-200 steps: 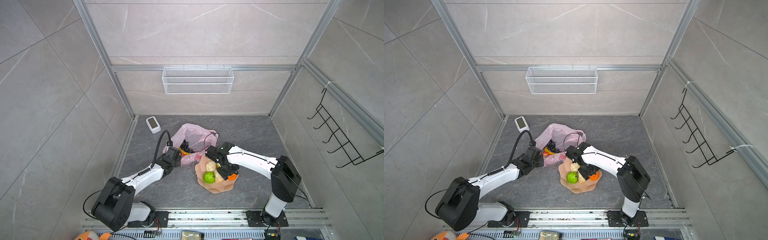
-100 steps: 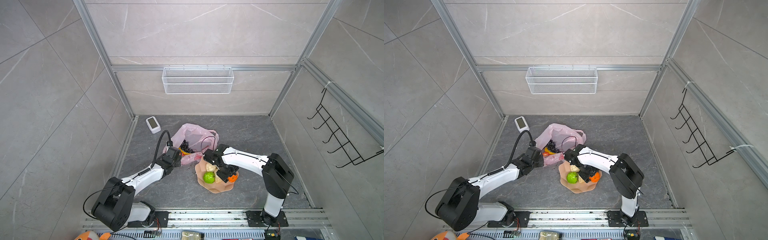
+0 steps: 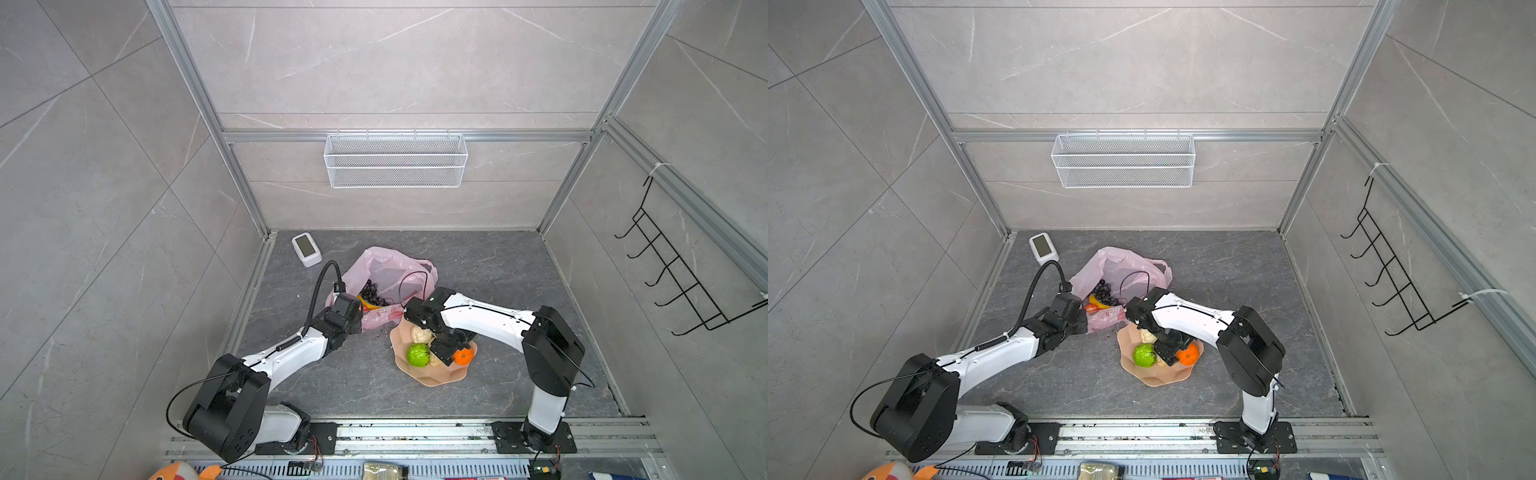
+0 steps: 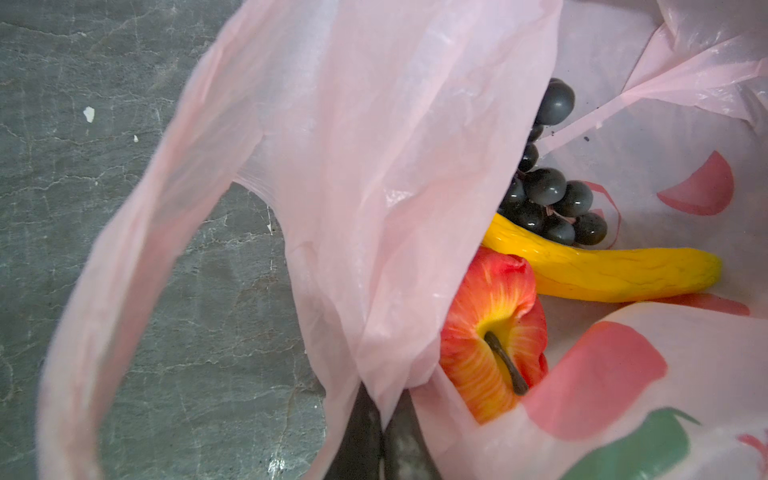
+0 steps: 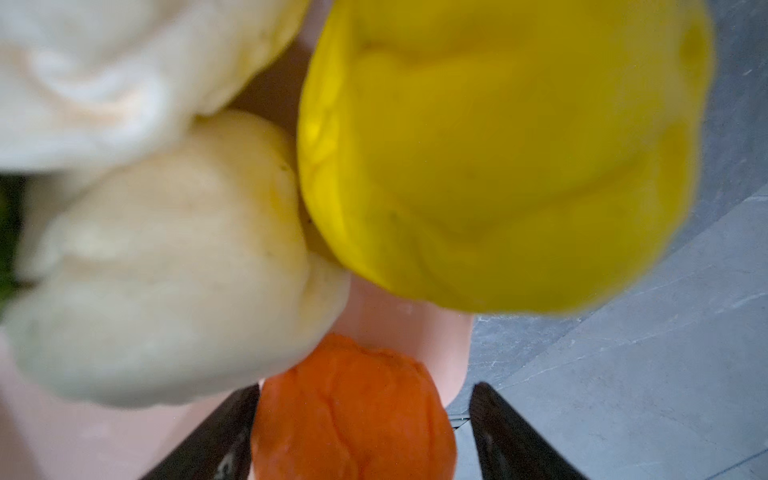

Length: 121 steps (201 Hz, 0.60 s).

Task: Take the fake fruits out of the plastic bag
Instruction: 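Lower the orange into the peach bowl and open the right gripper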

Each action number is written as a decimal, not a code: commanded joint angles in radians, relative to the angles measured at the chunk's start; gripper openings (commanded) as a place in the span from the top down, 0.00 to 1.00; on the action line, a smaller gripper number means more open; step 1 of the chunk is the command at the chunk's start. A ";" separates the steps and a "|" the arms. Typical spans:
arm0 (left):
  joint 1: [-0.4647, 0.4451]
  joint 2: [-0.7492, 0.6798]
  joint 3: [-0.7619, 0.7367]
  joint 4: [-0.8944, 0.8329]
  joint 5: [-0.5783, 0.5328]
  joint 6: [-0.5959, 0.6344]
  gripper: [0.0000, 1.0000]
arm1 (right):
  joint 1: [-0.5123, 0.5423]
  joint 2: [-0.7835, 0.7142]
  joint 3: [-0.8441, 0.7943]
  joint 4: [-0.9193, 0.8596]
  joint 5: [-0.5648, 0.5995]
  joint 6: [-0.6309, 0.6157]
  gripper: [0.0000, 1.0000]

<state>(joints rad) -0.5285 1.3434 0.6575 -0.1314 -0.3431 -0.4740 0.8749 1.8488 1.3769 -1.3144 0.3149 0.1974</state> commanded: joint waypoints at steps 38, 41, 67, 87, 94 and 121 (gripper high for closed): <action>-0.002 0.012 0.035 0.005 -0.019 0.009 1.00 | 0.022 -0.158 0.036 -0.092 -0.009 0.087 0.17; -0.002 0.013 0.035 0.005 -0.019 0.009 1.00 | 0.023 -0.165 0.036 -0.096 -0.007 0.093 0.18; -0.002 0.014 0.034 0.006 -0.020 0.009 1.00 | 0.023 -0.228 0.023 -0.110 0.000 0.135 0.23; -0.002 0.017 0.036 0.007 -0.020 0.009 1.00 | 0.022 -0.259 0.007 -0.130 0.016 0.168 0.28; -0.002 0.019 0.037 0.007 -0.020 0.009 1.00 | 0.022 -0.264 -0.006 -0.128 0.019 0.174 0.29; -0.002 0.021 0.038 0.007 -0.022 0.009 1.00 | 0.022 -0.246 -0.040 -0.103 0.040 0.186 0.31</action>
<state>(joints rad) -0.5285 1.3594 0.6582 -0.1307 -0.3428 -0.4744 0.8928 1.5963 1.3712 -1.4010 0.3229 0.3416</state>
